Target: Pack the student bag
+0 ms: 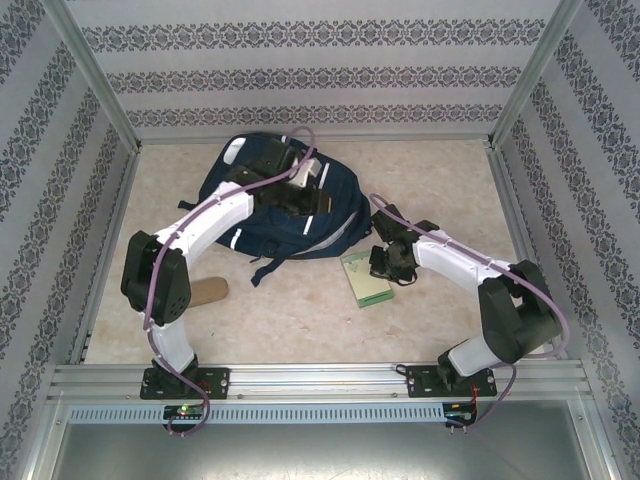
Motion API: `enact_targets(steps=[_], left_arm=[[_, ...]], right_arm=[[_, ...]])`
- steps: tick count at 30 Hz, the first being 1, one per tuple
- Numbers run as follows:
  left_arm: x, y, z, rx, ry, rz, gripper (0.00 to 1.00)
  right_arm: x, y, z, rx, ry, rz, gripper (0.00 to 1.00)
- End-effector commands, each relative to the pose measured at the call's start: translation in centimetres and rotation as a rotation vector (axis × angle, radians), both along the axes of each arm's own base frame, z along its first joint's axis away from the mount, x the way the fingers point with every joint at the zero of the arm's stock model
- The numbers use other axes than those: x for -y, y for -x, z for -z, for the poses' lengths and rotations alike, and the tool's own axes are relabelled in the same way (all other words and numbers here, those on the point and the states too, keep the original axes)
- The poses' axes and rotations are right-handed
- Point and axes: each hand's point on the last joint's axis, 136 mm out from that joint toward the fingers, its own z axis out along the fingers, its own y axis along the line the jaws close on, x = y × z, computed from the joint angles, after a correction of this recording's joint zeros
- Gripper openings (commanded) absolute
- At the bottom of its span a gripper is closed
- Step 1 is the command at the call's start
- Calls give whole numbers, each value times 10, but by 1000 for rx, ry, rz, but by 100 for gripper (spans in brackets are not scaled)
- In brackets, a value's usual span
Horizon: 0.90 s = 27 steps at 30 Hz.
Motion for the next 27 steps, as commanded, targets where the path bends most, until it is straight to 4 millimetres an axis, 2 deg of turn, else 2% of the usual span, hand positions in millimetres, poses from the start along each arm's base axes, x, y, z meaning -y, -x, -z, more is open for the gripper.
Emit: enact_targets(steps=[1, 5, 9, 11, 13, 15, 16, 21, 27], left_arm=[[33, 17, 9, 29, -13, 50, 24], [64, 30, 37, 2, -44, 98, 19], [82, 35, 68, -19, -110, 144, 16], [86, 32, 82, -20, -156, 158, 16], [88, 28, 94, -24, -187, 161, 16], [87, 22, 102, -14, -220, 162, 16], [87, 19, 106, -10, -236, 162, 16], [90, 6, 121, 5, -289, 172, 16], [80, 2, 150, -4, -369, 164, 16]], right_arm=[[2, 15, -2, 15, -41, -15, 20], [-2, 40, 0, 30, -145, -7, 19], [-3, 62, 6, 47, -222, 20, 14], [2, 71, 9, 67, -247, 57, 28], [4, 76, 8, 103, -294, 102, 35], [2, 75, 3, 154, -370, 152, 41], [4, 80, 11, 158, -398, 184, 43], [6, 76, 10, 245, -504, 277, 38], [2, 68, 8, 262, -519, 269, 42]])
